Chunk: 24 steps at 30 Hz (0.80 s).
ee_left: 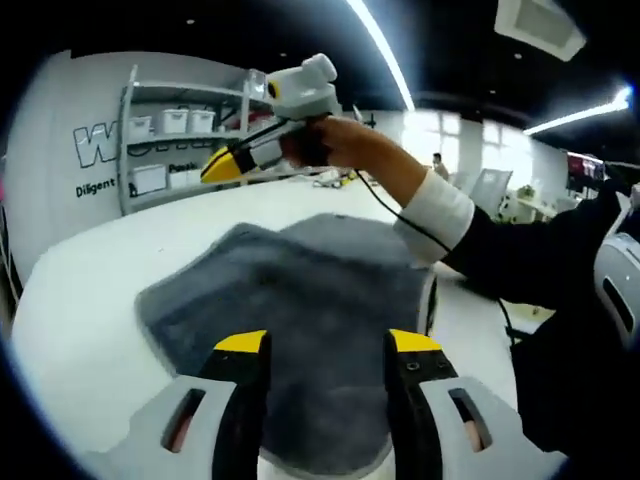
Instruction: Open the folded towel by lifting each exposed corner and separating the folded layers until the towel lies flat within the target outline without major curled edges
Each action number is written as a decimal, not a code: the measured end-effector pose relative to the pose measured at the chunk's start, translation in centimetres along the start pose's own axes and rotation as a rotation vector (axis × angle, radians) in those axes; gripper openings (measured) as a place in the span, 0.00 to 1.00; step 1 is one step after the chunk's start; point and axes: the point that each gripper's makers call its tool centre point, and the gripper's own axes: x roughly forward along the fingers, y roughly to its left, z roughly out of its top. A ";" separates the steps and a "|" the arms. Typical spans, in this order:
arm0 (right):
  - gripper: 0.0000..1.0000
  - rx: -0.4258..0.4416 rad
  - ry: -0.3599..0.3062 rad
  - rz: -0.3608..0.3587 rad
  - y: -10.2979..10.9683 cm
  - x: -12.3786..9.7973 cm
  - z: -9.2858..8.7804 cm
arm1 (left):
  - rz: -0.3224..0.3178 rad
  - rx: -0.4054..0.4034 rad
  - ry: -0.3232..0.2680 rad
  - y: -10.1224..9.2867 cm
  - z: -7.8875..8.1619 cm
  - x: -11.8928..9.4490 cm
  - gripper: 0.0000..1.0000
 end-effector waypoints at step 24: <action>0.08 -0.027 0.194 0.078 6.1 8.8 -2.9 | 0.014 0.061 0.088 0.8 -3.8 -1.5 0.38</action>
